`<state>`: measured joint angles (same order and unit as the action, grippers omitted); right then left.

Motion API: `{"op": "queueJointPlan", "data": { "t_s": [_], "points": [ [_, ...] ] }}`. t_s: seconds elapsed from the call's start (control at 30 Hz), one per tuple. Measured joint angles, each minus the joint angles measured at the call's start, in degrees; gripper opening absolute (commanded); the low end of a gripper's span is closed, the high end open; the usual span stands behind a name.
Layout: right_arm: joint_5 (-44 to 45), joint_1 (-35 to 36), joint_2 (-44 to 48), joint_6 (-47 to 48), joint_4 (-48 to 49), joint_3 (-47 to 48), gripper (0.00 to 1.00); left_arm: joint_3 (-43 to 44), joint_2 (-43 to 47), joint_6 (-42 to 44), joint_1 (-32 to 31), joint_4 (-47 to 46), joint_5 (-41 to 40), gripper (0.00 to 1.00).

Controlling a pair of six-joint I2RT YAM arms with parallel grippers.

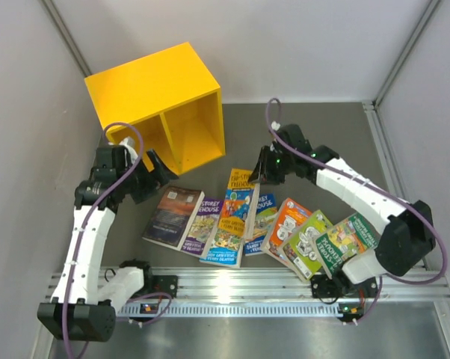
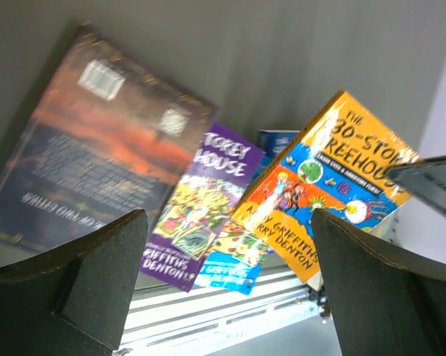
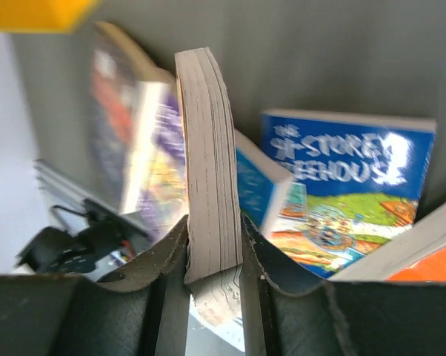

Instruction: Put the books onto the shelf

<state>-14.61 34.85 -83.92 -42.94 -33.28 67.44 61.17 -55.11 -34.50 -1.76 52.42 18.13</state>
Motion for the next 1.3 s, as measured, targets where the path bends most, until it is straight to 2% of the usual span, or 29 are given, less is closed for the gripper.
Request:
{"op": "queueJointPlan", "data": {
  "t_s": [0.13,0.33,0.4,0.6,0.8,0.9,1.03,1.07,1.17,1.27,1.3],
  "points": [
    [-1.79,-0.04,2.16,2.27,-3.41,9.18,0.00,2.93,-2.51,0.17,-3.23,-3.10,3.89,0.97],
    [-11.54,-0.13,6.16,1.16,-4.02,18.80,0.00,7.21,-8.59,-0.31,-18.84,-11.08,4.66,0.98],
    [-14.75,-0.42,7.87,-0.26,-3.26,19.52,0.00,7.32,-10.36,-1.22,-22.16,-14.43,5.33,0.98],
    [-20.70,-4.09,13.05,-6.73,3.80,14.23,0.00,5.33,-11.72,-5.03,-23.89,-24.48,10.93,0.99],
    [-27.93,-9.25,17.70,-17.99,18.23,3.04,0.00,4.79,-11.58,-9.33,-23.85,-34.36,19.47,0.99],
    [-31.74,-11.50,18.14,-24.63,26.88,-1.16,0.00,4.79,-11.54,-12.13,-23.91,-38.97,23.67,0.89],
    [-35.78,-14.69,18.14,-33.24,38.47,-4.85,0.00,4.79,-11.54,-15.19,-24.06,-43.41,28.37,0.64],
    [-36.59,-15.74,18.14,-35.98,42.71,-5.90,0.00,4.79,-11.54,-15.82,-24.11,-44.02,29.33,0.43],
    [-38.42,-17.73,17.70,-41.33,51.32,-7.98,0.00,5.05,-11.65,-17.46,-24.46,-46.27,31.80,0.02],
    [-40.02,-18.56,15.98,-45.31,57.72,-8.68,0.00,6.51,-11.82,-18.36,-24.68,-47.08,32.09,0.00],
    [-40.44,-18.71,14.97,-46.75,60.30,-8.61,0.05,7.41,-12.17,-18.29,-24.65,-46.58,31.91,0.00]
  ]
}}
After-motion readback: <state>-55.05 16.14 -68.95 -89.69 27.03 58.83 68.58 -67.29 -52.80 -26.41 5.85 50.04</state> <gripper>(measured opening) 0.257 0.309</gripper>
